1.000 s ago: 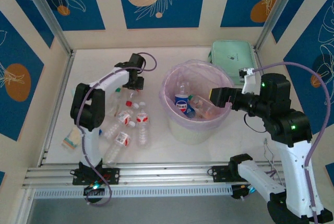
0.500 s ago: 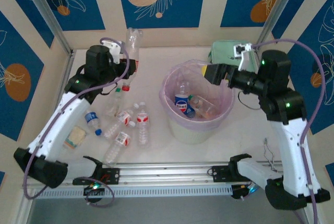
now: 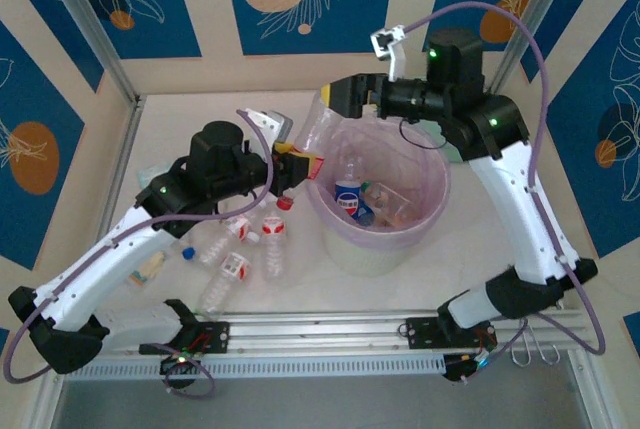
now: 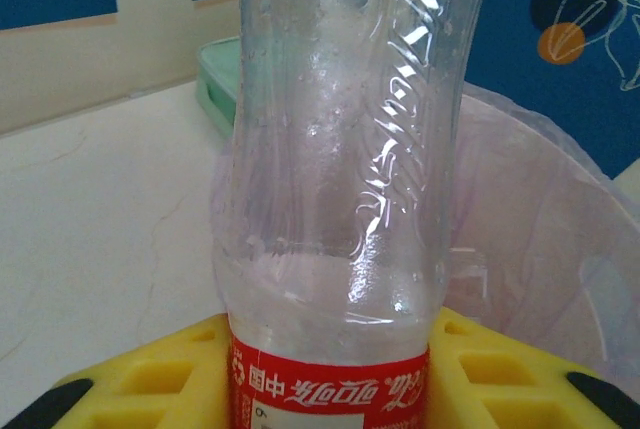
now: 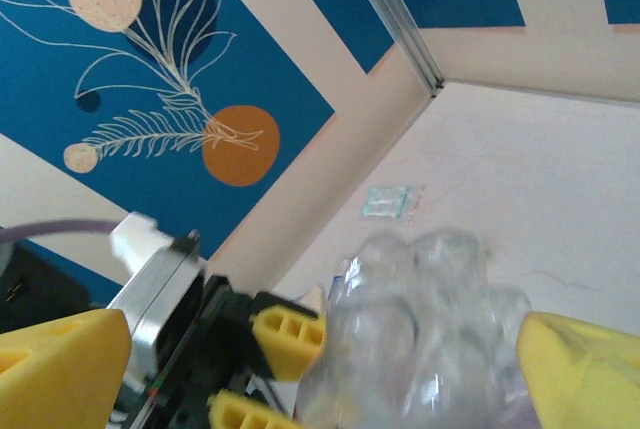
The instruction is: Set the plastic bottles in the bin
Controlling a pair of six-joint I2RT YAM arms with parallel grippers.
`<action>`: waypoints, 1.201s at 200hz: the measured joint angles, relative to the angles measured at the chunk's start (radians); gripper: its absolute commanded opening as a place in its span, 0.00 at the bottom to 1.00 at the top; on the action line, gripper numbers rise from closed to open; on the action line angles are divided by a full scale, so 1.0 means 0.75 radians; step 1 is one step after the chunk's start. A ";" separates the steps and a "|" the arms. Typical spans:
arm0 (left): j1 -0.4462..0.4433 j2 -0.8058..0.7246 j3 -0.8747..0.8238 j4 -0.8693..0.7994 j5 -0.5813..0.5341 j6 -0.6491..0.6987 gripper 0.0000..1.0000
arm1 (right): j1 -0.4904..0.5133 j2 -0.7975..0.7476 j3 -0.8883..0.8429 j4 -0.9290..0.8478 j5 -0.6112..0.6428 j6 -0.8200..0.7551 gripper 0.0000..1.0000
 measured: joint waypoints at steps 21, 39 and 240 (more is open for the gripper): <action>-0.021 0.005 0.000 0.011 -0.001 0.000 0.40 | 0.008 0.086 0.067 -0.068 0.031 -0.018 0.99; -0.023 0.008 0.000 0.011 -0.010 0.000 0.40 | 0.008 0.125 0.067 -0.123 0.040 -0.023 0.92; -0.027 0.098 -0.143 0.079 -0.106 -0.128 0.89 | -0.165 -0.392 0.068 -0.199 0.587 -0.439 0.06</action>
